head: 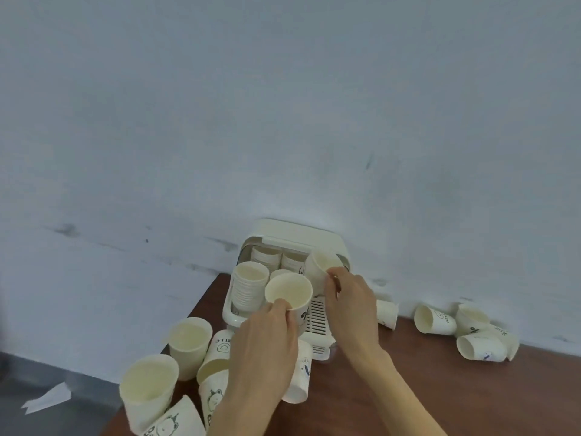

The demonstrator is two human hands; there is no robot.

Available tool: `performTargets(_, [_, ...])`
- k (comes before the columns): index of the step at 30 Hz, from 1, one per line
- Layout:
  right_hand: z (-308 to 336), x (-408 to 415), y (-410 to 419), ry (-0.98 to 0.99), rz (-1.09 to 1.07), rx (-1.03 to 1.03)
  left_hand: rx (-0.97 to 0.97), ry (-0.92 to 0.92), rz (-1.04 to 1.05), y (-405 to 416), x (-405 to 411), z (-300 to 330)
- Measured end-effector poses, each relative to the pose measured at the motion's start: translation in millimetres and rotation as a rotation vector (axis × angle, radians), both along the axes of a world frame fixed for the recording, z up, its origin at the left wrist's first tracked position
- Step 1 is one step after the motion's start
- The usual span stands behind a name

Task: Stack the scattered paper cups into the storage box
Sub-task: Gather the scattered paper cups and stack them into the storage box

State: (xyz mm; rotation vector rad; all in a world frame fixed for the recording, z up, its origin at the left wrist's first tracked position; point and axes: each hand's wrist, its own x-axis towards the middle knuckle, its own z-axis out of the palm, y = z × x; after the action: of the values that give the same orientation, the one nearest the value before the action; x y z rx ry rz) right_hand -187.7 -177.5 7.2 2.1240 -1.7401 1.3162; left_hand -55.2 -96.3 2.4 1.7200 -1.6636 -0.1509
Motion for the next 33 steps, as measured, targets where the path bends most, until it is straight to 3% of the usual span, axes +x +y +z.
performTargets(4, [10.3, 24.9, -23.9, 0.072, 0.027, -0.008, 0.029, 0.016, 0.014, 9.5, 19.8, -3.0])
performTargets(11, [-3.9, 40.5, -55.6, 0.371, 0.005, 0.124, 0.037, 0.043, 0.039, 12.0, 43.1, -8.0])
performTargets(24, [-18.7, 51.6, -45.1, 0.520, -0.059, 0.226, -0.043, -0.004, 0.105, -28.5, 59.1, 2.2])
performTargets(33, [-37.4, 43.7, -51.1, 0.657, -0.047, 0.185, -0.141, 0.001, 0.120, -92.6, 67.7, 11.2])
